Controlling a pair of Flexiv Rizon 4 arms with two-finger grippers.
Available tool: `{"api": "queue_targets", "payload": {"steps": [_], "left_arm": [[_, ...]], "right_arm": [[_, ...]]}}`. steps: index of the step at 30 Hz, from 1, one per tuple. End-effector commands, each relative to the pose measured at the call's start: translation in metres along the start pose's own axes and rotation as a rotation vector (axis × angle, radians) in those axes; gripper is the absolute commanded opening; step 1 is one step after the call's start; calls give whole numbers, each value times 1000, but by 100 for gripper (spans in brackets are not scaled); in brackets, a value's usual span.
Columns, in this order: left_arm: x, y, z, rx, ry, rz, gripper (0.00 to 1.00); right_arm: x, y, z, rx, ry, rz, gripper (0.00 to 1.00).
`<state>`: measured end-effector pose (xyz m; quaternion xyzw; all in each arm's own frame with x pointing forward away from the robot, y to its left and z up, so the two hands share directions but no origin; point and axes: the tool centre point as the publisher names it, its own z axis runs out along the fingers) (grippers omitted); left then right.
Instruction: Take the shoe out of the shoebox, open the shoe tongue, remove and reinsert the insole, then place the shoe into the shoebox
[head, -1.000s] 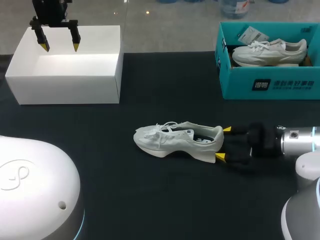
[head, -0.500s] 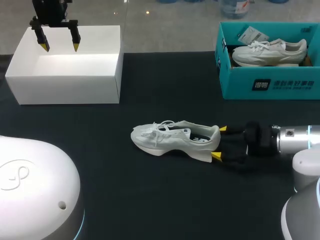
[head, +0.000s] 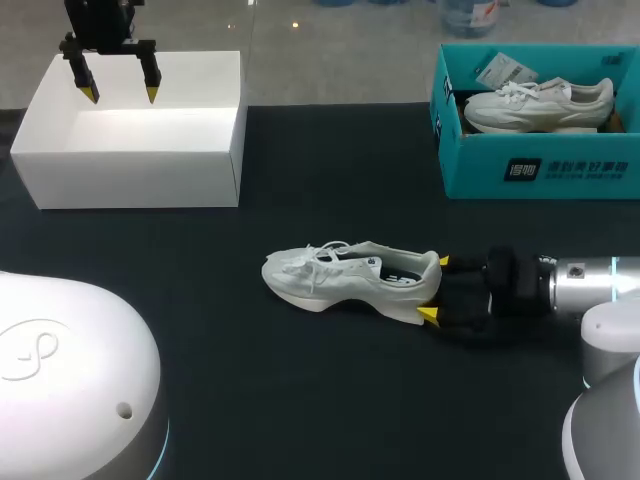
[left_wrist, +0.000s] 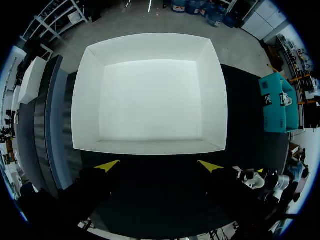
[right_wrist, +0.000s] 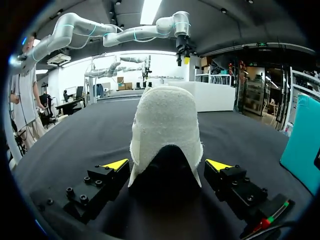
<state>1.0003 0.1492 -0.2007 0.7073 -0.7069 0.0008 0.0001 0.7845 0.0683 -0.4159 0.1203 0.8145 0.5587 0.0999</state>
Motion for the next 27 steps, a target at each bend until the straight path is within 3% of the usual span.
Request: {"api": "queue_targets", "payload": {"steps": [1, 24, 25, 27], "left_arm": [[0, 0, 0, 0, -1, 0, 100], [0, 0, 0, 0, -1, 0, 100], [0, 0, 0, 0, -1, 0, 100], [0, 0, 0, 0, -1, 0, 100]], "right_arm": [[-2, 0, 10, 3, 4, -1, 100], [-5, -4, 33, -20, 53, -19, 100], [-5, -5, 33, -22, 54, -21, 62], [-4, -6, 32, -25, 57, -24, 0]]}}
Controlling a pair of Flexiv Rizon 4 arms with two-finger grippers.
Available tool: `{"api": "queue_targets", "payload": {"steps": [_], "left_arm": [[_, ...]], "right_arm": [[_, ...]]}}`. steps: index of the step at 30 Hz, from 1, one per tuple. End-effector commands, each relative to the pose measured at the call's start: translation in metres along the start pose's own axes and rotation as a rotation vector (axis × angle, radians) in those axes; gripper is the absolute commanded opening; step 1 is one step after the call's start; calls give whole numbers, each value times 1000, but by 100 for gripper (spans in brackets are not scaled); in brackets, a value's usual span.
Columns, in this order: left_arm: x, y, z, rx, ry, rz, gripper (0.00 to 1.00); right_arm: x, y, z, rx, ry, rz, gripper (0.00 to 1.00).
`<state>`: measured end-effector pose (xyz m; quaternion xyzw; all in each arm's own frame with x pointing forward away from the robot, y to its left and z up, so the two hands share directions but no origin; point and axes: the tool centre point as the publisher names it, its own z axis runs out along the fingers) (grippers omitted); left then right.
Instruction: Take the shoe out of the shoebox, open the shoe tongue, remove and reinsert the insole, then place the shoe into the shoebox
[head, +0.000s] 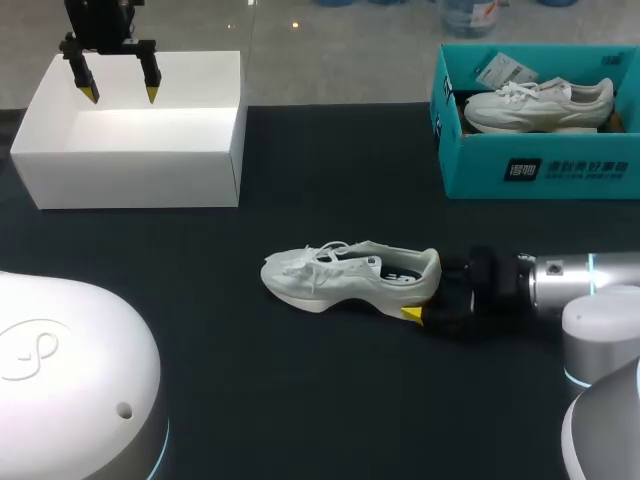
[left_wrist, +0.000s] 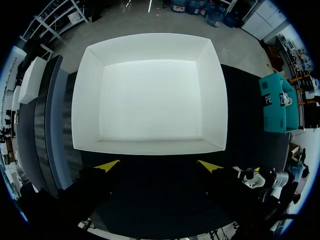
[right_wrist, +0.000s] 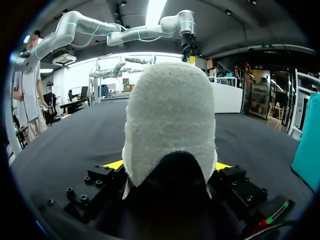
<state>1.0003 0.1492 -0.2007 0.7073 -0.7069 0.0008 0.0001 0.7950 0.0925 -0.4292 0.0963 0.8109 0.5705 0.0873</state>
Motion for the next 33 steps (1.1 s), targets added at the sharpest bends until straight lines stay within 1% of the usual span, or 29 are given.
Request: {"api": "queue_targets", "payload": {"steps": [1, 8, 13, 15, 19, 25, 29, 33], "left_arm": [[0, 0, 0, 0, -1, 0, 100], [0, 0, 0, 0, -1, 0, 100], [0, 0, 0, 0, -1, 0, 100], [0, 0, 0, 0, -1, 0, 100], [0, 0, 0, 0, -1, 0, 100], [0, 0, 0, 0, -1, 0, 100], [0, 0, 0, 0, -1, 0, 100], [0, 0, 0, 0, -1, 0, 100]], "right_arm": [[-2, -3, 2, -2, 11, -4, 0], [1, -2, -13, 0, 27, -33, 0], [5, 3, -26, 10, 65, -57, 0], [7, 4, -29, 6, 102, -60, 0], [15, 2, -30, 8, 160, -66, 0], [28, -4, -31, 11, 207, -56, 0], [35, -7, -30, 31, 221, -47, 0], [36, -12, -30, 30, 222, -39, 0]]}}
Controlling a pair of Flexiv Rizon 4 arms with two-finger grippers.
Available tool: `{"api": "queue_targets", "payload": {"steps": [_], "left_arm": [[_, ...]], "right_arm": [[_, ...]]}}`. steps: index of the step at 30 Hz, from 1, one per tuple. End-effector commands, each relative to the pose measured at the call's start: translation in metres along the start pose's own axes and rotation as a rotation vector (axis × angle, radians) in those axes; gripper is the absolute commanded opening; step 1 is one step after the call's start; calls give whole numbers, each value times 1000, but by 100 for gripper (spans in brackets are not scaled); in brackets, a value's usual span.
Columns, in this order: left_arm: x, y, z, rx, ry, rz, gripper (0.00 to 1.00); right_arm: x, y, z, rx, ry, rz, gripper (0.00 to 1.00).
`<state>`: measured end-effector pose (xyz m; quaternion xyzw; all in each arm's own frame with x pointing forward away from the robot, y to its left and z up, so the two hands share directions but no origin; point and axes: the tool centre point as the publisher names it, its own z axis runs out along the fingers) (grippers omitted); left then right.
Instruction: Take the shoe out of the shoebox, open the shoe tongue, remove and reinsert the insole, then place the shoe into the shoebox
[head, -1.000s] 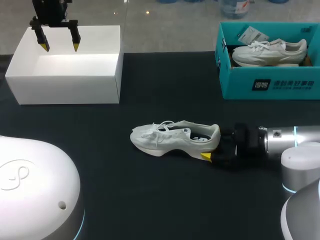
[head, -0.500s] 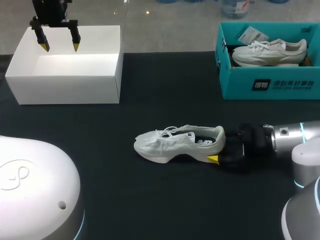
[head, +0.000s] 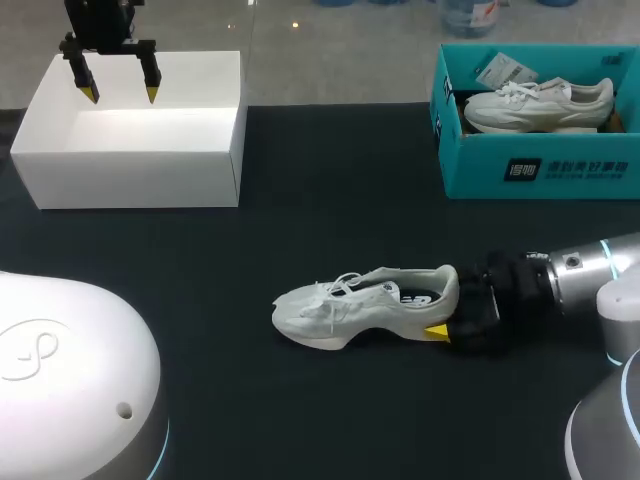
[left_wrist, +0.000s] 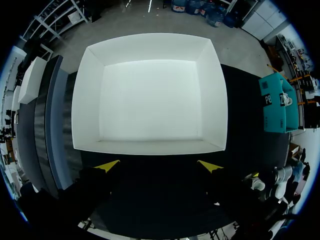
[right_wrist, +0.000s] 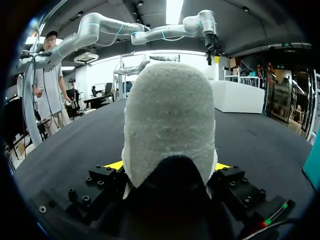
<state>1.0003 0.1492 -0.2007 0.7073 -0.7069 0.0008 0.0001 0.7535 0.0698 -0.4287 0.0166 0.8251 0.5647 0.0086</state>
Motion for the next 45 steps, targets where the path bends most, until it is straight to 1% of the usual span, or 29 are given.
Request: {"api": "queue_targets", "payload": {"steps": [1, 5, 45], "left_arm": [[0, 0, 0, 0, 0, 0, 100], [0, 0, 0, 0, 0, 0, 100], [0, 0, 0, 0, 0, 0, 100]], "right_arm": [[1, -3, 3, 3, 1, 5, 0], [-1, -5, 4, 15, 3, 7, 0], [-1, -5, 4, 15, 3, 7, 0]]}}
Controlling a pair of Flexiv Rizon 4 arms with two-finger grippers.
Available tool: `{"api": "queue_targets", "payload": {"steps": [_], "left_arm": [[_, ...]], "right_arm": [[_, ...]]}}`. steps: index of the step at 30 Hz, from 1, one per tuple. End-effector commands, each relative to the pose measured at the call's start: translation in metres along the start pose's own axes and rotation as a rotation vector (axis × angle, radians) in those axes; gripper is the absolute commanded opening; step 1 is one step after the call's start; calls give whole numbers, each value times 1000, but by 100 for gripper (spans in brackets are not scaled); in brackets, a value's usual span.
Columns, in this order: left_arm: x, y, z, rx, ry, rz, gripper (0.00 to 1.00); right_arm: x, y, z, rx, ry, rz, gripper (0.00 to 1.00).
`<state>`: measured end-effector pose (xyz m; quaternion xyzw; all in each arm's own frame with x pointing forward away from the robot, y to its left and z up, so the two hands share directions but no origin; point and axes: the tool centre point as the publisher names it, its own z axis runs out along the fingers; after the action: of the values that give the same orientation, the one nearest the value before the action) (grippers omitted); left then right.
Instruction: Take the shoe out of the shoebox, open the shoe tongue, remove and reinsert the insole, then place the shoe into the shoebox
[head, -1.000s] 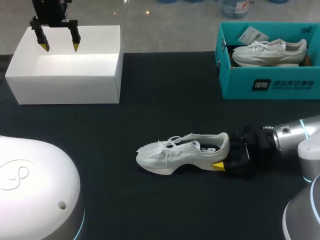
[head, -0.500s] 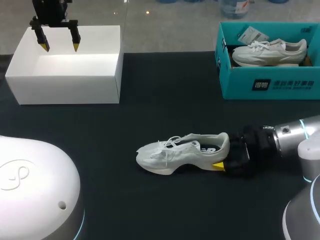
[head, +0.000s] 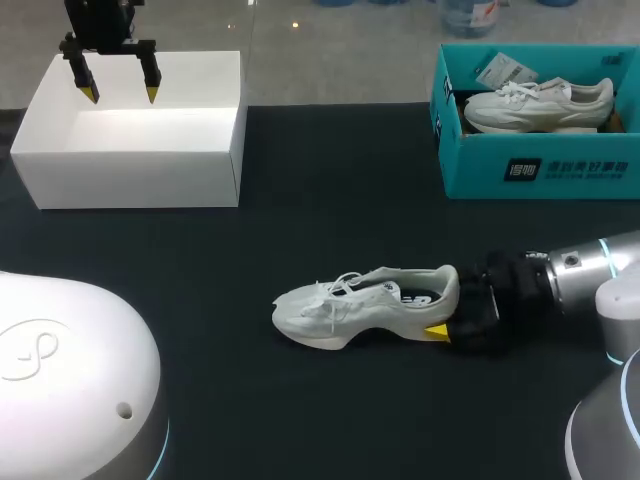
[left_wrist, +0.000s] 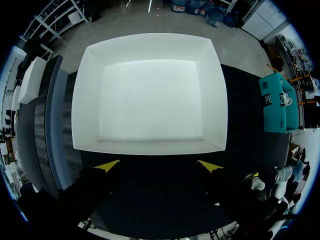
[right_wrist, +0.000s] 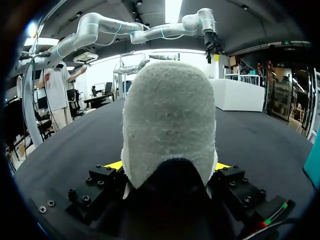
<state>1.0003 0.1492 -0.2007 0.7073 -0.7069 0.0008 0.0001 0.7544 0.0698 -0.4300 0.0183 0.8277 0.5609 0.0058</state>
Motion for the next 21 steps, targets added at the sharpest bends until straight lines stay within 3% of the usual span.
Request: {"api": "queue_targets", "payload": {"steps": [1, 7, 12, 21], "left_arm": [[0, 0, 0, 0, -1, 0, 100], [-1, 2, -4, -2, -12, -18, 100], [7, 27, -21, 65, -105, -110, 100], [16, 56, -26, 50, -107, -245, 100]], "right_arm": [[0, -3, 3, 6, 0, 1, 0], [0, -3, 3, 6, 0, 1, 0], [0, -3, 3, 6, 0, 1, 0], [0, -3, 3, 6, 0, 1, 0]]}}
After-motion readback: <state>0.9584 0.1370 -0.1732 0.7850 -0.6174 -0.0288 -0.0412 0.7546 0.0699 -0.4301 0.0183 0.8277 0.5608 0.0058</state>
